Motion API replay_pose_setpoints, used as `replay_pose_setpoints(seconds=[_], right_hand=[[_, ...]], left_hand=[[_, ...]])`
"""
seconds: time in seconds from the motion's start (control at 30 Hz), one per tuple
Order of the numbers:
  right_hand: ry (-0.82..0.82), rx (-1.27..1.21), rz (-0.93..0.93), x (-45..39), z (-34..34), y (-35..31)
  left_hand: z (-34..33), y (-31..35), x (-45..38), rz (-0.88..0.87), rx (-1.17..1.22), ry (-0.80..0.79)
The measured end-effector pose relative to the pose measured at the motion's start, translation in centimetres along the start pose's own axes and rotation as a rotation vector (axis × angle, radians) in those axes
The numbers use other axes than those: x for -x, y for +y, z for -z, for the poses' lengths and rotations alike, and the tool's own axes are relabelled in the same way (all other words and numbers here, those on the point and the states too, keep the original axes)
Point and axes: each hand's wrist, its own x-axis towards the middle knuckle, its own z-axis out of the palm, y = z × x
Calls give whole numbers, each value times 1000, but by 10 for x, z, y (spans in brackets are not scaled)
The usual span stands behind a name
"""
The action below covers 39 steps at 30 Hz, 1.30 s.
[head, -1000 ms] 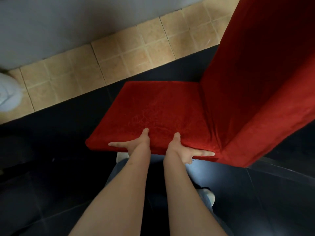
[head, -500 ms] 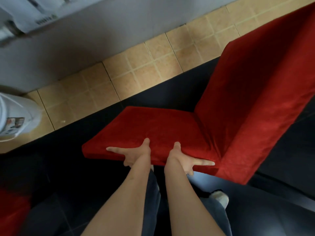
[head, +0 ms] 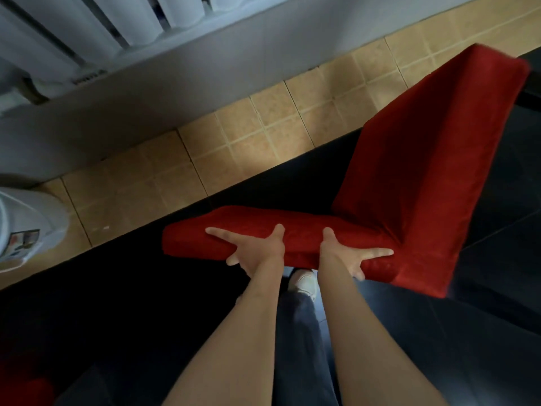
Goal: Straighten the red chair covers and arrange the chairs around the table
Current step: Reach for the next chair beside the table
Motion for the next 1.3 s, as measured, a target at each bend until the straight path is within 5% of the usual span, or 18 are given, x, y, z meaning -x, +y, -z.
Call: replay_pose_setpoints(seconds=[0.47, 0.63, 0.8, 0.97, 1.2, 1.3], right_hand=[[-40, 93, -68, 1, 1, -20], [-201, 177, -68, 4, 21, -23], [-370, 281, 83, 2, 49, -12], [-483, 477, 266, 15, 54, -10], [-359, 1043, 897, 50, 28, -11], [-430, 1248, 1030, 56, 9, -6]], left_hand=[[-4, 18, 0, 51, -121, 52], [4, 23, 3, 60, -236, 12], [29, 15, 5, -37, -185, -157], [72, -4, -2, -259, -243, -51], [121, 4, -59, -573, -518, -139], [131, 10, -79, -666, -538, -243]])
